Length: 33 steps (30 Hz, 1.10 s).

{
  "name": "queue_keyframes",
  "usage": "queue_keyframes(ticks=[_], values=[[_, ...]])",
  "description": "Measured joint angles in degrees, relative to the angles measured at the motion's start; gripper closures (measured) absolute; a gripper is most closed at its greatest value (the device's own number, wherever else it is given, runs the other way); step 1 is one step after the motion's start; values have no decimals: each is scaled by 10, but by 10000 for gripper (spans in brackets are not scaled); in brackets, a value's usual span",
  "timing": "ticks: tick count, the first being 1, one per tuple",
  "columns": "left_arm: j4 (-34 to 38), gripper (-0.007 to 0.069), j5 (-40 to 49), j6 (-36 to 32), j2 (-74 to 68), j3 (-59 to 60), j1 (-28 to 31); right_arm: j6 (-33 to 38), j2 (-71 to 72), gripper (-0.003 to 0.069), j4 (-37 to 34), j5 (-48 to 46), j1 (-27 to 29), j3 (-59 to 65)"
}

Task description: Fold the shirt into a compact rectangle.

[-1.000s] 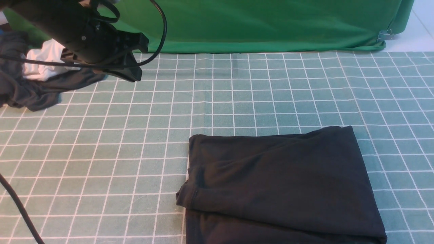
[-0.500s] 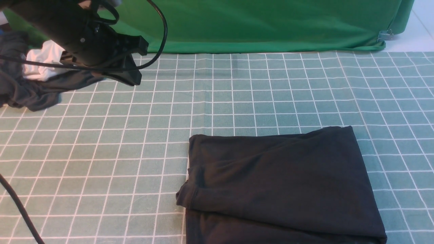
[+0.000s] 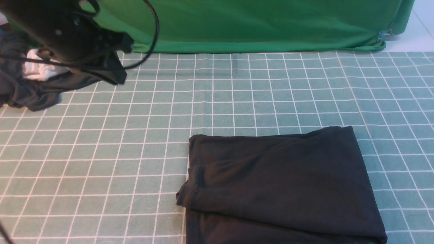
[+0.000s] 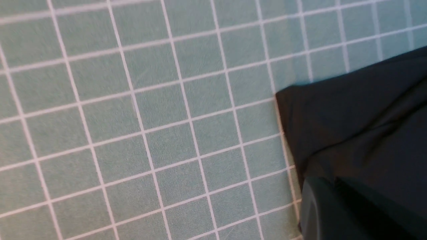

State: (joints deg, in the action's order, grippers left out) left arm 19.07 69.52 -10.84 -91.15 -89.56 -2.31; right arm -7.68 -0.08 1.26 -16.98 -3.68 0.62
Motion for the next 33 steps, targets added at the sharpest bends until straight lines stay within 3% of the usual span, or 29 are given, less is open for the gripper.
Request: queue_keyframes(ticks=[17,33], values=[[22,612,4,26,199,24,0,-7,0,438,0,0,3,0],[29,612,-72,18,396,301,0,18,0,421,0,1,3,0]])
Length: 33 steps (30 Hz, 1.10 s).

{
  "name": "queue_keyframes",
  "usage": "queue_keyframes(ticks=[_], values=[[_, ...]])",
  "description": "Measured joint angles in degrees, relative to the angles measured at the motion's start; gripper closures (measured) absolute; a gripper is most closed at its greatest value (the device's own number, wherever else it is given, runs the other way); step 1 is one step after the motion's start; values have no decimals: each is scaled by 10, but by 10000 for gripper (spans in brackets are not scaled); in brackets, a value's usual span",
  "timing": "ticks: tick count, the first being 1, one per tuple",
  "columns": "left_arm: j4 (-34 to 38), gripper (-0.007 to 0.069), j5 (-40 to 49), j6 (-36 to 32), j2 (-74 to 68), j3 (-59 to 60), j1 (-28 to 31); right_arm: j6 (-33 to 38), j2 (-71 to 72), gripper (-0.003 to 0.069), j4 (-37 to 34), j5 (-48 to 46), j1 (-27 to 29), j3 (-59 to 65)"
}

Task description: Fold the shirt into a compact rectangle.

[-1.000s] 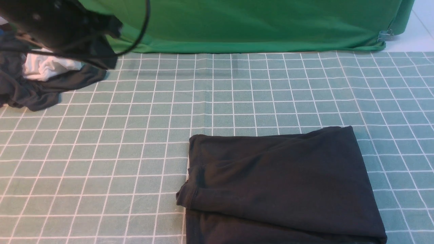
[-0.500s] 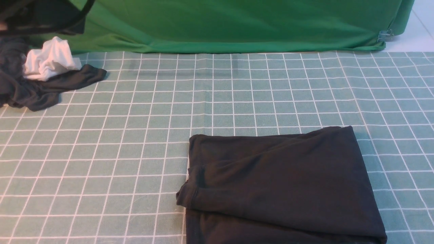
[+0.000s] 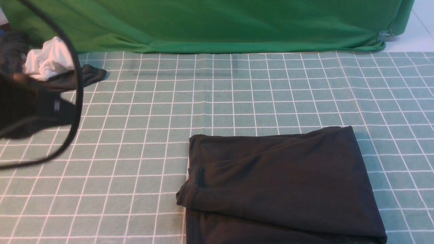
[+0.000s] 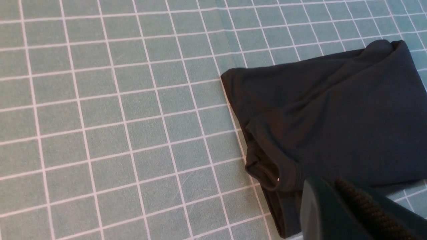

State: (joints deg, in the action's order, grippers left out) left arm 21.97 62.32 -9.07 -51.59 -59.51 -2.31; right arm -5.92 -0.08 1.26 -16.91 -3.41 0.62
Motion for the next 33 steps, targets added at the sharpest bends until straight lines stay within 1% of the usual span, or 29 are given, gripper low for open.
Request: queue_keyframes(ticks=[5,10,16,24,27,29,30,31,33], values=[[-1,612,-8,0,43,27,0,36,0,421,0,11,0,0],[0,612,-19,0,78,32,0,50,0,421,0,13,0,0],[0,612,-21,0,127,34,0,104,0,418,0,18,0,0],[4,612,-27,0,174,58,0,112,0,415,0,22,0,0],[23,612,-38,-4,220,104,0,112,0,415,0,24,0,0],[57,612,-67,-33,271,149,0,112,0,415,0,24,0,0],[87,612,-92,-60,301,179,0,111,0,415,0,25,0,0],[97,612,-102,-68,313,190,0,111,0,415,0,25,0,0],[142,612,-160,-95,376,245,0,111,0,415,0,25,0,0]])
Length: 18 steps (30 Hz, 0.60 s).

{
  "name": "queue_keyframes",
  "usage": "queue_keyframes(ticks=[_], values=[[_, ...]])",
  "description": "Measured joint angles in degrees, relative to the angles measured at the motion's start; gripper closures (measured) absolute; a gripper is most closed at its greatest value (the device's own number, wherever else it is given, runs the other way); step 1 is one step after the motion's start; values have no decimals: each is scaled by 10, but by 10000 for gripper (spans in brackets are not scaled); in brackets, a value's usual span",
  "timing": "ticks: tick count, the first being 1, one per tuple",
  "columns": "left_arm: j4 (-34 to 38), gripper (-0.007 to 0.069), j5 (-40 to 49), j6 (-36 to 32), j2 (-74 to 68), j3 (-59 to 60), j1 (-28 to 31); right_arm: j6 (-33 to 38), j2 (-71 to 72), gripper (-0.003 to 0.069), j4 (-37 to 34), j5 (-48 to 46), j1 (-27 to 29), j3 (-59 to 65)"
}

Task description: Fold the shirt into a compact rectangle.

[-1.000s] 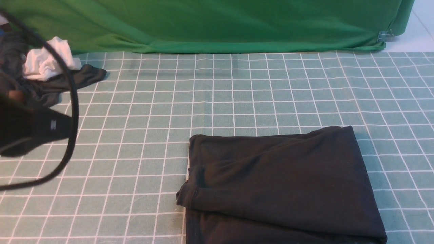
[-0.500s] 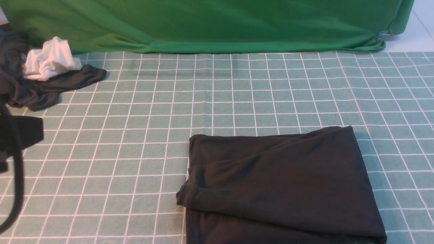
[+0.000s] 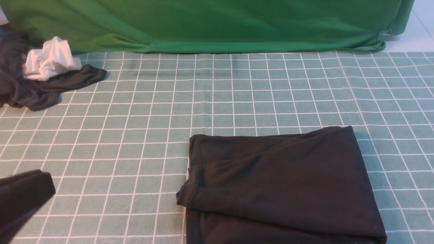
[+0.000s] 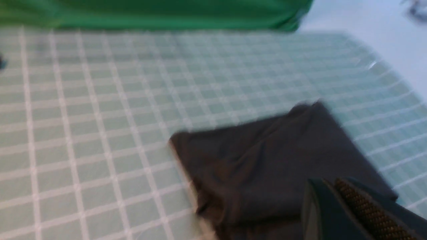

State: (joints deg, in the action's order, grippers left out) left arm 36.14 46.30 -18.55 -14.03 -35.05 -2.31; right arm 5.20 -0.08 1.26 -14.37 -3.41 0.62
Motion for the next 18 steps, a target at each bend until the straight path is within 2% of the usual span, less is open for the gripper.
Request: queue_keyframes(ticks=[5,15,18], values=[[26,612,-149,-14,115,108,0,0,0,415,0,0,0,0],[13,612,-179,-17,142,174,0,0,0,415,0,0,0,0],[-31,612,-189,-27,142,182,0,0,0,415,0,0,0,0]])
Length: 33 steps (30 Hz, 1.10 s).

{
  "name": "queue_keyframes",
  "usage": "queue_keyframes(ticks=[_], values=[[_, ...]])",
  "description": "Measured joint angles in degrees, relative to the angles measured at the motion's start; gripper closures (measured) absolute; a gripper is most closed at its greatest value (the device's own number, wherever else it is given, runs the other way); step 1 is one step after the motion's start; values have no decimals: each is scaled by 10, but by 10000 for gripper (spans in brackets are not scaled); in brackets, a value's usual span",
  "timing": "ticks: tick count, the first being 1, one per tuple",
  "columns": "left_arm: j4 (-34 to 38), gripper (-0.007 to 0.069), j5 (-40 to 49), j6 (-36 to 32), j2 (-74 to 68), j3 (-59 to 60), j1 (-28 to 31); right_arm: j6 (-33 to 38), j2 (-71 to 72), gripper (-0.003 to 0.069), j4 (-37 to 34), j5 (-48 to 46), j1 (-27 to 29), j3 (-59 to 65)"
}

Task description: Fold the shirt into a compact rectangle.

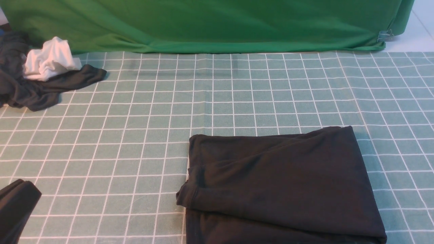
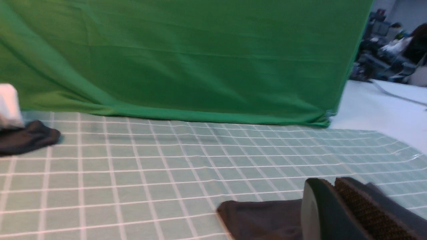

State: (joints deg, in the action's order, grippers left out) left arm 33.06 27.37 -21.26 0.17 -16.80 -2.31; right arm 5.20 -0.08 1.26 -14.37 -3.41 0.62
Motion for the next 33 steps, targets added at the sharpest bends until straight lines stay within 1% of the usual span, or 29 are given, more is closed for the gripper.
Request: queue_keyframes(ticks=[2,7,10,11,13,14,15,16,17,18,23,31,33], values=[[-26,612,-3,-2,0,6,0,0,0,415,0,0,0,0],[-60,612,-6,-3,-1,19,0,0,0,415,0,0,0,0],[-91,612,-33,8,-1,43,0,0,0,415,0,0,0,0],[-103,612,-43,23,-1,51,0,0,0,415,0,0,0,0],[-192,612,-104,113,-1,103,0,0,0,415,0,0,0,0],[-218,612,-125,152,-2,118,0,0,0,415,0,0,0,0],[-224,612,-125,152,-2,122,0,0,0,415,0,0,0,0],[-262,612,-154,209,-2,146,0,0,0,415,0,0,0,0],[-288,612,-164,239,-2,161,0,0,0,415,0,0,0,0],[-303,612,-167,254,-2,167,0,0,0,415,0,0,0,0],[-343,612,-155,275,-2,170,-12,0,0,415,0,0,0,0],[-350,612,-143,280,-2,170,-18,0,0,415,0,0,0,0],[-350,612,-142,281,-2,170,-28,0,0,415,0,0,0,0]])
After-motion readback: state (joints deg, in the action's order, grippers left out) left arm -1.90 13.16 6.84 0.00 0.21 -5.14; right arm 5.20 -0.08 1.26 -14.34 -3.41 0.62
